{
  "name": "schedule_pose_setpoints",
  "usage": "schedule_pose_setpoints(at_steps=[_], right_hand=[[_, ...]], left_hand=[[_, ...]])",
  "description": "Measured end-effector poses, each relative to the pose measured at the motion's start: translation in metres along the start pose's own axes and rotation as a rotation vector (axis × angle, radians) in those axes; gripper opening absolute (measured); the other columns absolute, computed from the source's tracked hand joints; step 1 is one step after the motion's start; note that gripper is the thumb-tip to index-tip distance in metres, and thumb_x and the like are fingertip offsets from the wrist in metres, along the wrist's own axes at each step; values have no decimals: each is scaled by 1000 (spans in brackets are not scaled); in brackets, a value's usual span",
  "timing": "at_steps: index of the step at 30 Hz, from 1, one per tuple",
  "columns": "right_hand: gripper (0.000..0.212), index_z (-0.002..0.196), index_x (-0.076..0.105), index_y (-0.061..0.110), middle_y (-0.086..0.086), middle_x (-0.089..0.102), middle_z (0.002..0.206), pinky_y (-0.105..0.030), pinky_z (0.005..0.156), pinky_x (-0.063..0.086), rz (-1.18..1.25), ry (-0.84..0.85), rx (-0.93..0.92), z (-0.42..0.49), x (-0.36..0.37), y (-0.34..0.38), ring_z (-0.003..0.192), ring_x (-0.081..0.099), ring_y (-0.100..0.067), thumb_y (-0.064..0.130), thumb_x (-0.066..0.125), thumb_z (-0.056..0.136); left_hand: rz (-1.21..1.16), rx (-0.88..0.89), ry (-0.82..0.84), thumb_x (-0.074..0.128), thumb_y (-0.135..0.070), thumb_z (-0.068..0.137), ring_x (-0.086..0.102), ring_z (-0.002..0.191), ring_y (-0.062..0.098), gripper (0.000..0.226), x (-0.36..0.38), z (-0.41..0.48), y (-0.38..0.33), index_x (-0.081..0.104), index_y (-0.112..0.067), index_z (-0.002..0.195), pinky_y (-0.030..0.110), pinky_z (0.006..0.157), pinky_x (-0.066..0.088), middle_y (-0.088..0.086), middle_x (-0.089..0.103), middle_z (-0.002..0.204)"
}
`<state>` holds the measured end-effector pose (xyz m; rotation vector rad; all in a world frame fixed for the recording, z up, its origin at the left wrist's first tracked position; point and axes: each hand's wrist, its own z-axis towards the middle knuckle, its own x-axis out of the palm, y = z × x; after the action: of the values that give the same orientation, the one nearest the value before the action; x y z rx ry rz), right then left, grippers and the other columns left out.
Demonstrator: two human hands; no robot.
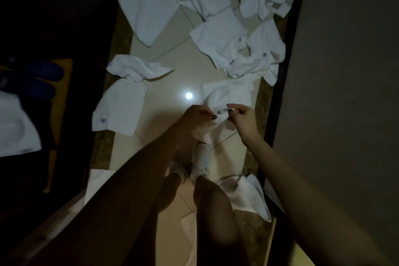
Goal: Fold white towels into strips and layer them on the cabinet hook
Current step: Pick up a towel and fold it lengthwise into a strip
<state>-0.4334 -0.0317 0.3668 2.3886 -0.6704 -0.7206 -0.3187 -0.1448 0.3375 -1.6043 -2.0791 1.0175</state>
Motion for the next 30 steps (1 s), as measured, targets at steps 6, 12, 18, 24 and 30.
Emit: schedule_pose_setpoints(at_steps=[6, 12, 18, 24, 30], right_hand=[[29, 115, 68, -5, -13, 71, 101, -21, 81, 53, -286, 203, -180, -100, -35, 97, 89, 66, -20, -4, 54, 89], [32, 57, 53, 10, -4, 48, 66, -29, 65, 32, -596, 247, -484, -169, -37, 210, 64, 44, -12, 8, 70, 84], [25, 87, 61, -14, -29, 62, 110, -41, 90, 41, -801, 287, -742, -194, -11, 291, 105, 56, -41, 8, 71, 82], [11, 88, 60, 8, -8, 58, 86, -31, 64, 34, -735, 233, -757, -209, 22, 360, 82, 52, -23, 16, 59, 95], [24, 77, 62, 11, -3, 60, 76, -28, 59, 36, -846, 424, -860, -216, 29, 416, 72, 54, -19, 20, 53, 98]], left_hand=[[-147, 98, -19, 61, 2, 91, 57, 75, 7, 13, -76, -115, -90, 67, 10, 98, 19, 73, 43, 11, 61, 84], [-204, 167, -1, 60, -11, 93, 53, 58, -4, 16, -147, -210, -180, 67, -15, 79, 11, 57, 40, -13, 59, 64], [-535, 248, -182, 53, -10, 96, 57, 66, 10, 26, -232, -295, -218, 67, -17, 75, 22, 61, 42, -2, 62, 68], [-780, 385, -392, 51, -7, 96, 61, 69, 9, 22, -293, -379, -210, 65, -14, 81, 22, 66, 47, 1, 63, 74], [-901, 257, -843, 47, -7, 99, 60, 78, 15, 20, -318, -423, -157, 61, -14, 86, 24, 67, 49, 0, 65, 76]])
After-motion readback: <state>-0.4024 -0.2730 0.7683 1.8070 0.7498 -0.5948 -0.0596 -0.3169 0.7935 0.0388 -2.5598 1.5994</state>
